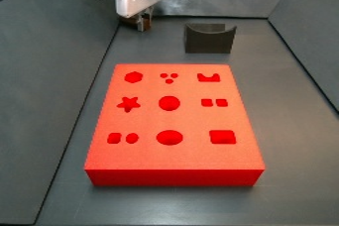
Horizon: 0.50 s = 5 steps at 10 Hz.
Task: Pick up the hexagon object. Move up. Place the hexagon object on the fixture. Regrasp the hexagon object. Move to above the board. Insert the hexagon object.
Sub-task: Pick up the hexagon object.
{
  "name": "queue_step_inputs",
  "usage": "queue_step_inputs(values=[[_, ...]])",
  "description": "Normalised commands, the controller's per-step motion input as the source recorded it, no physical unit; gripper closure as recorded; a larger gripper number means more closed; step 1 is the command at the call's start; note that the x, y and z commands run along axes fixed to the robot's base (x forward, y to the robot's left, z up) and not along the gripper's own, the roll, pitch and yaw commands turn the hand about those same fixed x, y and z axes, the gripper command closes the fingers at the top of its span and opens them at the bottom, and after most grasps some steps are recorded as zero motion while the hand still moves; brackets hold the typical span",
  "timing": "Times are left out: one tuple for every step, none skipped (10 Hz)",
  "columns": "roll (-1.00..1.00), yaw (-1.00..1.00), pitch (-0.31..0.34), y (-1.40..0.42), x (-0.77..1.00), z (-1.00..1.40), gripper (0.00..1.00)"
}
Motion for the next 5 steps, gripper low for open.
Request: queue_step_inputs(values=[[0.0, 0.0, 0.0, 0.0, 0.0, 0.0, 1.0], [0.0, 0.0, 0.0, 0.0, 0.0, 0.0, 1.0], [0.0, 0.0, 0.0, 0.0, 0.0, 0.0, 1.0], [0.0, 0.0, 0.0, 0.0, 0.0, 0.0, 1.0], [0.0, 0.0, 0.0, 0.0, 0.0, 0.0, 1.0]])
